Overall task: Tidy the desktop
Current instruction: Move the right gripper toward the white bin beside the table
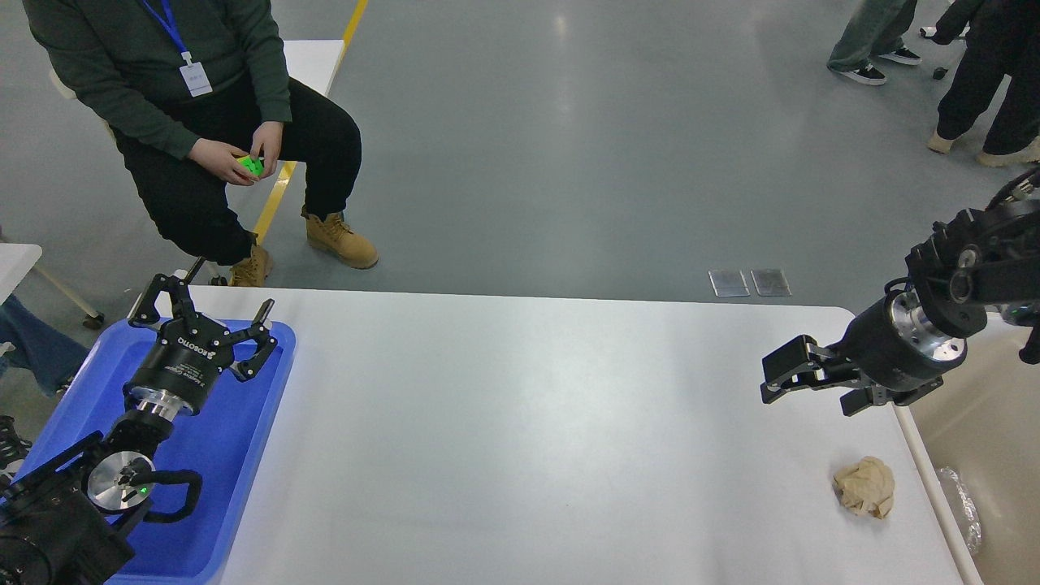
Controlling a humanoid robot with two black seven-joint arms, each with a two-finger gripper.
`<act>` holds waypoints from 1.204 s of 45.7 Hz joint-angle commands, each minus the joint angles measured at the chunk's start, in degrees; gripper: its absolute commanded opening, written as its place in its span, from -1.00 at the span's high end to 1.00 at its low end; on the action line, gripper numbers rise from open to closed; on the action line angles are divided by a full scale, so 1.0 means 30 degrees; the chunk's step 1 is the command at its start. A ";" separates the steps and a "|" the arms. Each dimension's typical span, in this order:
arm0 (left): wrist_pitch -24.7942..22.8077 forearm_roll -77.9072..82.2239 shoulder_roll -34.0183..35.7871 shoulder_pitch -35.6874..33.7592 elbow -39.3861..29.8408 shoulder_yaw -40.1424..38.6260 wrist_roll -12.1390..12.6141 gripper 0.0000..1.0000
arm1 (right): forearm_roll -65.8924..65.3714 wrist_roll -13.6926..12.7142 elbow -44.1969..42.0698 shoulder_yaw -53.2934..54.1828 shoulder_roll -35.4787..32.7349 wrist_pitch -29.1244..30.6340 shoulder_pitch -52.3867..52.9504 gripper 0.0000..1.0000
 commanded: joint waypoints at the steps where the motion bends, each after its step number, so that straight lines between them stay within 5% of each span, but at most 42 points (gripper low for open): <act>1: 0.0000 0.0007 0.0000 0.0001 0.0000 0.0017 0.0087 -0.98 | 0.0000 0.0000 0.0002 0.0010 -0.0005 0.0003 0.0044 -1.00; 55: 0.0000 0.0037 0.0000 0.0001 0.0000 0.0018 0.0029 -0.98 | -0.0059 0.0000 -0.1491 0.0332 -0.0064 0.0208 -0.0307 -1.00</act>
